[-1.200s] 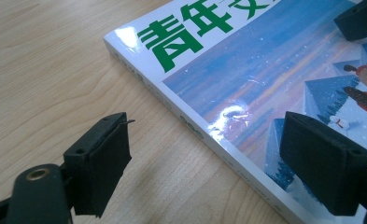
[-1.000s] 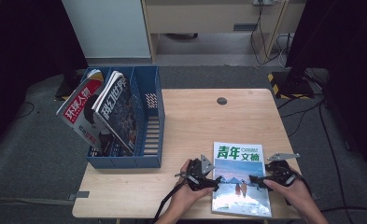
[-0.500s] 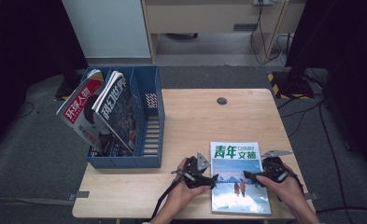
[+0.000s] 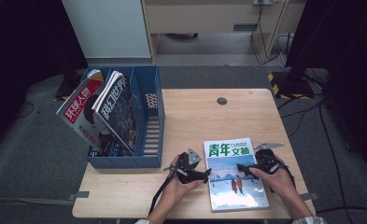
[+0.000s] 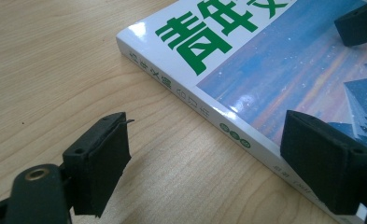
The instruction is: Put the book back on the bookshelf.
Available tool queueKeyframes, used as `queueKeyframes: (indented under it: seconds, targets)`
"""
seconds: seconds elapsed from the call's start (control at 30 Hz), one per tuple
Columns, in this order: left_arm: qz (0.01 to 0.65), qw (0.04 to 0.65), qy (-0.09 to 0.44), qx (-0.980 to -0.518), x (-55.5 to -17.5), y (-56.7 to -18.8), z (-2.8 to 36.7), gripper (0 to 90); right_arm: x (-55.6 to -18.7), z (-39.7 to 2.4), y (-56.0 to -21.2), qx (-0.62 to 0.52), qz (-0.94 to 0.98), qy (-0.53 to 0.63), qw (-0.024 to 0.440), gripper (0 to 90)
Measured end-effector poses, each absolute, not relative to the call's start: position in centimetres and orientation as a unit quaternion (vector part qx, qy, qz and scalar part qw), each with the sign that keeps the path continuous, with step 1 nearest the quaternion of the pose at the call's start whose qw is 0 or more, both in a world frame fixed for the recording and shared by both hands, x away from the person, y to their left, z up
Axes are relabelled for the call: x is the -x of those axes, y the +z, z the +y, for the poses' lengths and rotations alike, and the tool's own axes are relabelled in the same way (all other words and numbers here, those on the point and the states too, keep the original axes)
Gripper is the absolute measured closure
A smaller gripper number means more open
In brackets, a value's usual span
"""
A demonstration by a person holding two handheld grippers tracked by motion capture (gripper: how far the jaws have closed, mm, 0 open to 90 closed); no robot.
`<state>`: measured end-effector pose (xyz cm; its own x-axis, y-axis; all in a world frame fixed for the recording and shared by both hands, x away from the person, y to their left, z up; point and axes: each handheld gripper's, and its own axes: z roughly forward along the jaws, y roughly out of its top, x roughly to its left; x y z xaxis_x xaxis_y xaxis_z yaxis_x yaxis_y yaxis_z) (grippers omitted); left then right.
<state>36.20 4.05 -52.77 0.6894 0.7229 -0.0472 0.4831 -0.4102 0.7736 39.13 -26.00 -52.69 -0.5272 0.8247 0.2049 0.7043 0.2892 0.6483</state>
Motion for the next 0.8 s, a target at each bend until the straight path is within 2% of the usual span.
queueKeyframes:
  seconds: [0.2, 0.4, 0.57, 0.8]
  targets:
    - [0.368, 0.401, 0.152, -0.825, -36.1, -52.8, 4.0, 15.6, -39.7, -27.0, -52.8, -0.467, 0.804, 0.359, 0.077, 2.1]
    - [0.367, 0.403, 0.155, -0.824, -36.0, -52.8, 3.9, 15.8, -39.4, -27.2, -52.7, -0.448, 0.811, 0.370, 0.071, 10.4]
    - [0.367, 0.405, 0.155, -0.823, -36.0, -52.9, 3.8, 16.2, -39.2, -27.6, -52.3, -0.464, 0.800, 0.373, 0.073, 21.7]
    - [0.368, 0.406, 0.154, -0.822, -36.0, -52.9, 3.9, 16.4, -38.5, -27.5, -50.7, -0.451, 0.793, 0.399, 0.088, 22.8]
